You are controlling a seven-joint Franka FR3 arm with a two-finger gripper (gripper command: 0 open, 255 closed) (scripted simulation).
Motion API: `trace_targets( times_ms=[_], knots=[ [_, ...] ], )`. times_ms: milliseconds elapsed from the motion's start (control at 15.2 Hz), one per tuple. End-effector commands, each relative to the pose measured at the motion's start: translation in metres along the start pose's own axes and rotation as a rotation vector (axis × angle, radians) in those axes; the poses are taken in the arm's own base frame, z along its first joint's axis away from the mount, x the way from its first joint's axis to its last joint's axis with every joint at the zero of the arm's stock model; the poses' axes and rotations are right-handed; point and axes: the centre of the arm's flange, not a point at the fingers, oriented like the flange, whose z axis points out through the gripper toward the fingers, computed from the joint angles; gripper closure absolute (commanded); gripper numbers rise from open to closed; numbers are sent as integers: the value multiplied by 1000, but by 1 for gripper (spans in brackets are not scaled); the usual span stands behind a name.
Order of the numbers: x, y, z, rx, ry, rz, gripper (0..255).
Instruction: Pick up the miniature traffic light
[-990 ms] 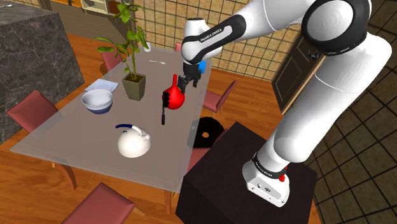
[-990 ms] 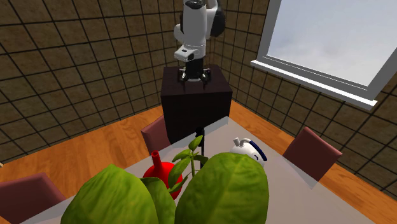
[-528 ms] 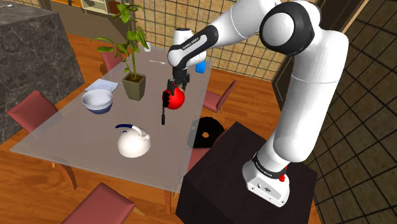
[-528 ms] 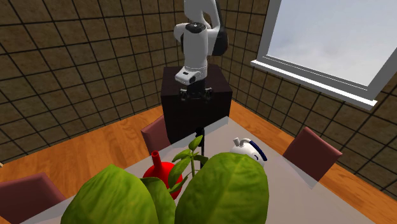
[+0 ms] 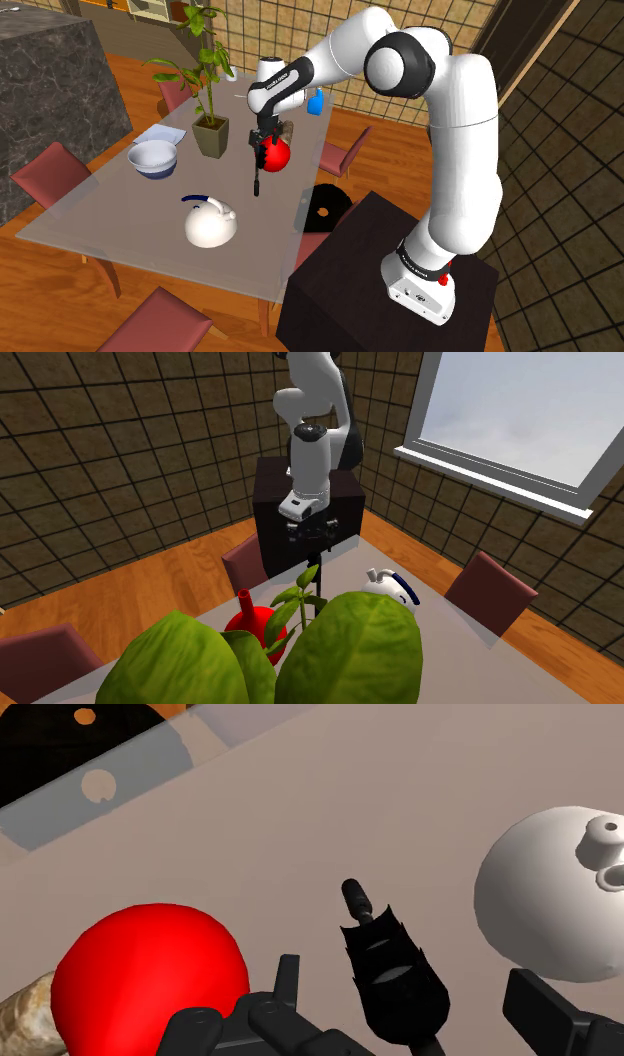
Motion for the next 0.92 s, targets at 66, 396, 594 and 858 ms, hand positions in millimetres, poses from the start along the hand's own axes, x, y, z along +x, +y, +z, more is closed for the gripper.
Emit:
trace_targets(
  times_ms=[66, 396, 594, 858],
  knots=[
    [1, -1, 16, 1, 1, -1, 0],
    [2, -1, 34, 1, 1, -1, 0],
    [2, -1, 35, 1, 1, -1, 255],
    [2, -1, 35, 1, 1, -1, 255]
  ],
)
